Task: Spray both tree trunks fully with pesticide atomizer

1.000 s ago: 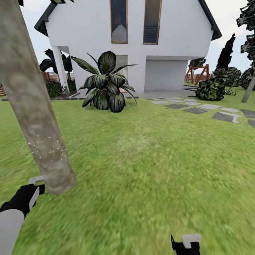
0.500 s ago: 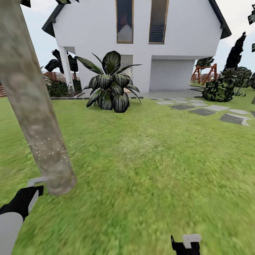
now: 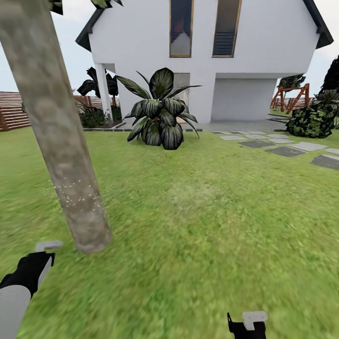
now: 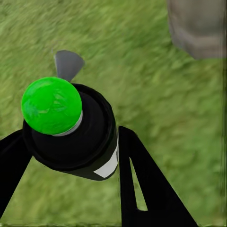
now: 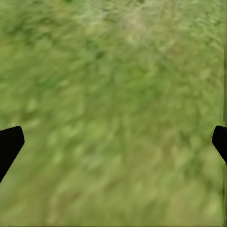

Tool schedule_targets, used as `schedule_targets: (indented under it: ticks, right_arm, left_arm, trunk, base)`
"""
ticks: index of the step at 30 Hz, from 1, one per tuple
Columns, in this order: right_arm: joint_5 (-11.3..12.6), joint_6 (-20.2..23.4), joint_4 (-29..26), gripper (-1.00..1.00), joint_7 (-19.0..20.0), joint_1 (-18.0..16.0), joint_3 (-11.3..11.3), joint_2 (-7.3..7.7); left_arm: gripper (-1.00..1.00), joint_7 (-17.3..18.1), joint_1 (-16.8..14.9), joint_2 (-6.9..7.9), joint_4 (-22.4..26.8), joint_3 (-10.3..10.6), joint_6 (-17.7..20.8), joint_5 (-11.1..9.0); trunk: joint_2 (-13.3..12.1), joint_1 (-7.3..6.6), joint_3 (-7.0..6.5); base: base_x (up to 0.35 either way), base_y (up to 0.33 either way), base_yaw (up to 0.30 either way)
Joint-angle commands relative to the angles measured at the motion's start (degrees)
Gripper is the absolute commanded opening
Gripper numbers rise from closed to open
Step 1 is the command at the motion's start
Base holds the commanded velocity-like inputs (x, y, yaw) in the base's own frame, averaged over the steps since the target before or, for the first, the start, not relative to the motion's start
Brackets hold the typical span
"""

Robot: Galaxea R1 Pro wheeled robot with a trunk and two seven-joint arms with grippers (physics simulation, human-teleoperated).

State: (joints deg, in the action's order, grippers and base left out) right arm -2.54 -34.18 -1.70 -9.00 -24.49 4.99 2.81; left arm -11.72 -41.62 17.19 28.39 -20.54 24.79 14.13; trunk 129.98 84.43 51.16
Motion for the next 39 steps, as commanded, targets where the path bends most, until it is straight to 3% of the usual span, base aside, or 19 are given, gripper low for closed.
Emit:
schedule_targets:
  ticks: [1, 9, 15, 26, 39]
  right_arm:
    - [-0.28, -0.01, 0.03, 1.0, -0.58, -0.03, 0.46, 0.0]
    - [-0.28, -0.01, 0.03, 1.0, -0.58, -0.03, 0.46, 0.0]
    - [-0.28, -0.01, 0.03, 1.0, -0.57, -0.04, 0.46, 0.0]
    - [-0.28, -0.01, 0.0, 1.0, -0.58, -0.05, 0.46, -0.06]
    - [-0.28, -0.01, 0.02, 1.0, -0.58, -0.05, 0.46, -0.07]
  left_arm:
    - [-1.0, 0.11, -0.04, -0.09, 0.1, -0.2, 0.87, 0.54]
    - [-1.0, 0.05, -0.04, -0.22, 0.09, -0.11, 1.49, 0.55]
    - [-1.0, -0.1, -0.04, -1.23, 0.22, -0.19, 1.42, 0.47]
    - [-1.0, -0.48, -0.04, -1.22, 0.66, -0.31, 1.24, 0.46]
    - [-1.0, -0.62, -0.04, -1.28, 0.87, -0.29, 1.14, 0.46]
  trunk:
    - [0.02, 0.0, 0.05]
    - [0.02, 0.0, 0.05]
    - [0.02, 0.0, 0.05]
    - [0.02, 0.0, 0.05]
    - [0.02, 0.0, 0.05]
  base:
    - [0.081, -0.247, 0.002]
    - [0.099, -0.26, 0.0]
    - [0.204, -0.216, 0.0]
    - [0.308, -0.068, 0.091]
    - [0.185, -0.211, 0.059]
